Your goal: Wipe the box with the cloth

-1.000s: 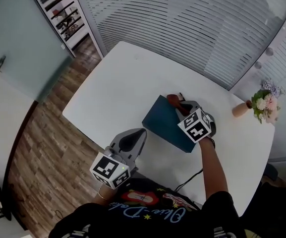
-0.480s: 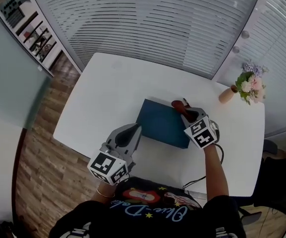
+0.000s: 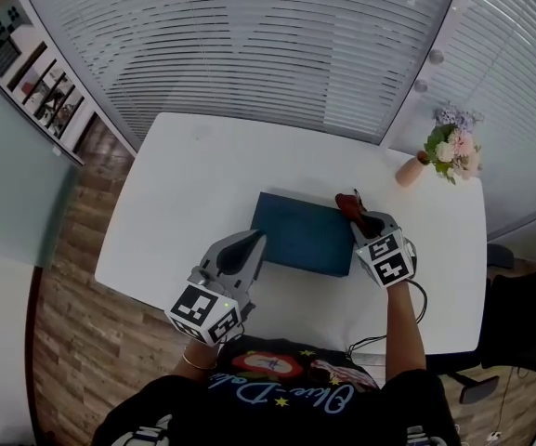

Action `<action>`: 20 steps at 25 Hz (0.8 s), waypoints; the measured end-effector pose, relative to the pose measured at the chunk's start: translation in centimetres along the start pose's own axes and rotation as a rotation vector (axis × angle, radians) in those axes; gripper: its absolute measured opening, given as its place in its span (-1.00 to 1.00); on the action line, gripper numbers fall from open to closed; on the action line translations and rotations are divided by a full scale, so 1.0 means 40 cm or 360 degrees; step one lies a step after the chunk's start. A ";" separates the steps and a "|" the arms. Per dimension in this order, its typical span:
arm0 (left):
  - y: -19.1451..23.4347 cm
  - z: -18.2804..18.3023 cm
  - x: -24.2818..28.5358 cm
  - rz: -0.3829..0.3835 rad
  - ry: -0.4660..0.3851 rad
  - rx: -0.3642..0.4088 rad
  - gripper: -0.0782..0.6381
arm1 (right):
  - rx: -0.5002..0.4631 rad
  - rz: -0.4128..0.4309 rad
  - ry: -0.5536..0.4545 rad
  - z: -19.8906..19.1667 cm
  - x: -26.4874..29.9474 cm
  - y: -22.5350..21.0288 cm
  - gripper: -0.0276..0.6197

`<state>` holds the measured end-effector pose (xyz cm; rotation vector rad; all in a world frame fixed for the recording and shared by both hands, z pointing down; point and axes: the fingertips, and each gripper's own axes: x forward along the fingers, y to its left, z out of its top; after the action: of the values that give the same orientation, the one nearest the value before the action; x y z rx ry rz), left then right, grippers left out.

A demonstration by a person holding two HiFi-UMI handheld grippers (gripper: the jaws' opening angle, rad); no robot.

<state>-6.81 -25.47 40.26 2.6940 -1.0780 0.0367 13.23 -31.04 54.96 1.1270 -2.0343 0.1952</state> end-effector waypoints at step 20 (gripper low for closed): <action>0.084 0.009 -0.038 0.0089 -0.0050 -0.0039 -0.77 | 0.0647 0.0009 -0.0593 0.213 -0.041 -0.017 -0.74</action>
<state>-10.22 -26.89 40.44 2.6512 -1.1550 -0.0094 9.45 -34.42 47.87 1.4952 -2.3942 0.4454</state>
